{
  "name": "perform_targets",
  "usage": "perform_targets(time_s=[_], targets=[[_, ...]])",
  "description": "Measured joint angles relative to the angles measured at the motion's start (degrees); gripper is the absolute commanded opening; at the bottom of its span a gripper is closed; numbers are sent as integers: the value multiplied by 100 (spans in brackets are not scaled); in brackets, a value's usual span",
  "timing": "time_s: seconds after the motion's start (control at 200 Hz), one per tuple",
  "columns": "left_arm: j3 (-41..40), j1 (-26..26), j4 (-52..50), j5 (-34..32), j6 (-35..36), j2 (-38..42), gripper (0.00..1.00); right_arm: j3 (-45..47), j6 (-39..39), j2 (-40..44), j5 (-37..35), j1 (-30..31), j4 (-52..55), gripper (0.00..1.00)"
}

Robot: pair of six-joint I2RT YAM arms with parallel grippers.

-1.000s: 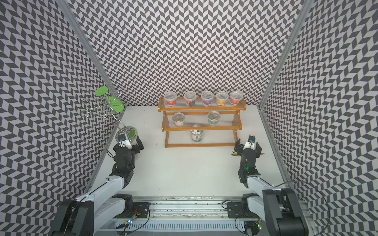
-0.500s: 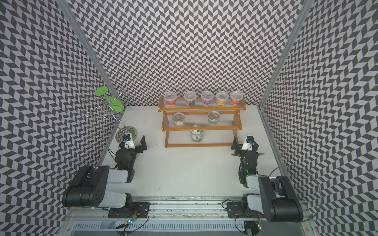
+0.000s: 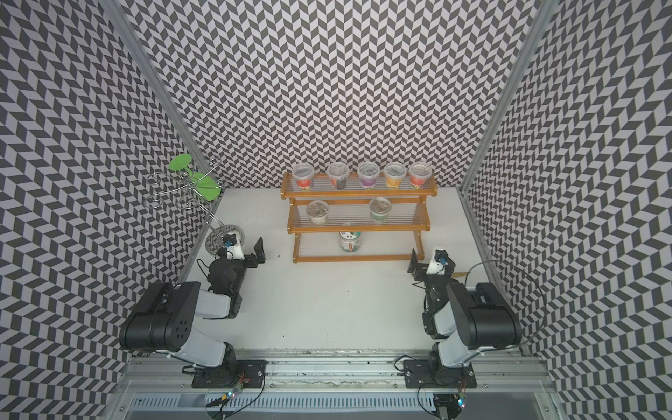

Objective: Place the seed container on the shelf
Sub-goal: Reset both arms

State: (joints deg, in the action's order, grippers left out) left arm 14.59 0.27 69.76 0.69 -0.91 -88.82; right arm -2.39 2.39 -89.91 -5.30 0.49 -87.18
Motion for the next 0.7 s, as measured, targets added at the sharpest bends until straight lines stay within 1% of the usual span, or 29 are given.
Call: perform_targets(time_s=[0.13, 0.32, 0.486, 0.701], targets=[[2, -26, -4, -28, 2, 0, 100, -243, 44, 2, -133, 2, 28, 100], [2, -26, -7, -57, 2, 0, 100, -909, -72, 11, 125, 13, 695, 100], [2, -26, -7, -76, 2, 0, 100, -942, -122, 11, 219, 15, 949, 100], [9, -26, -20, -90, 2, 0, 99, -942, -138, 11, 238, 20, 1019, 100]])
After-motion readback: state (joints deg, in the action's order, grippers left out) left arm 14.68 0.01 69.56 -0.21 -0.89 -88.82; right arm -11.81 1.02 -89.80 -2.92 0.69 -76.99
